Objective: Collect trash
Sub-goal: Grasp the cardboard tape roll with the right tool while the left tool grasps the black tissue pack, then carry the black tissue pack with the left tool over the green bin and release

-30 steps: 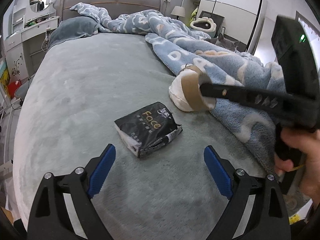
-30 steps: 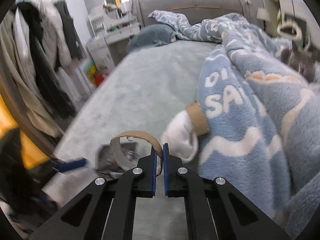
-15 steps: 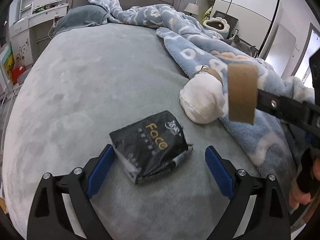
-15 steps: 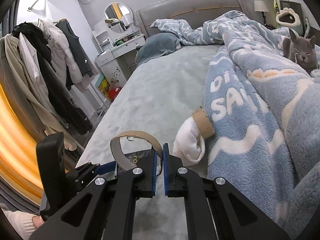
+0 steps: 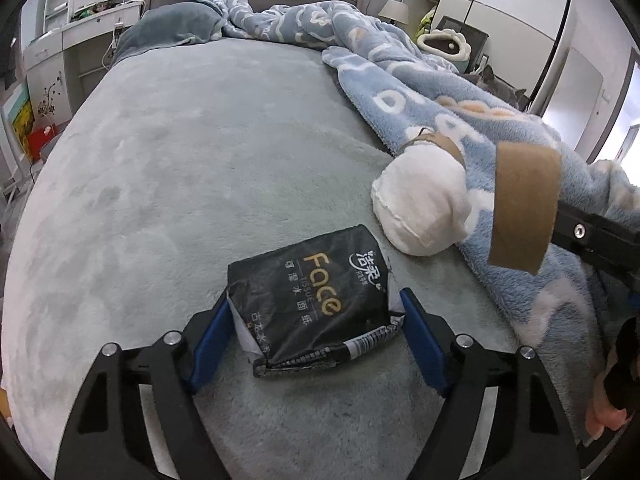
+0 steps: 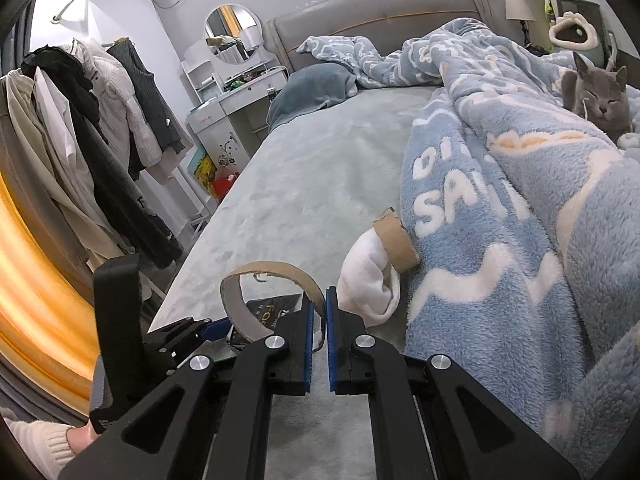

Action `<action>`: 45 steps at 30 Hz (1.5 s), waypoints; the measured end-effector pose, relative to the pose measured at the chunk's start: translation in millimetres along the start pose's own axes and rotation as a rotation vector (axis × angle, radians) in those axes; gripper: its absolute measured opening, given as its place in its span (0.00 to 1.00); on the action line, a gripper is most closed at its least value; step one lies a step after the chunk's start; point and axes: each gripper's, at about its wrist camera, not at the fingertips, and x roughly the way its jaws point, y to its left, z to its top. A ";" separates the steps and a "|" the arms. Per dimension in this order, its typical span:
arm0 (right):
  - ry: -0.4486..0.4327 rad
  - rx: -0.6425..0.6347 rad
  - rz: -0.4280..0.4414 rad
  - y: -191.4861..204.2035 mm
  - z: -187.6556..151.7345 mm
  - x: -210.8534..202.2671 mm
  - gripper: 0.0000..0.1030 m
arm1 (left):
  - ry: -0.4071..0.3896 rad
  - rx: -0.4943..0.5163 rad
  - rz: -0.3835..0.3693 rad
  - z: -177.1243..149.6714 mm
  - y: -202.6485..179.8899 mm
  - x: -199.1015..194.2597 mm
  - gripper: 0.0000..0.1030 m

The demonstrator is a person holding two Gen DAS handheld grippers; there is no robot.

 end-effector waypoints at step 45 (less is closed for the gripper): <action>0.083 0.036 0.023 151.2 -84.7 -21.6 0.06 | -0.114 -0.189 0.182 -107.5 131.6 -190.4 0.77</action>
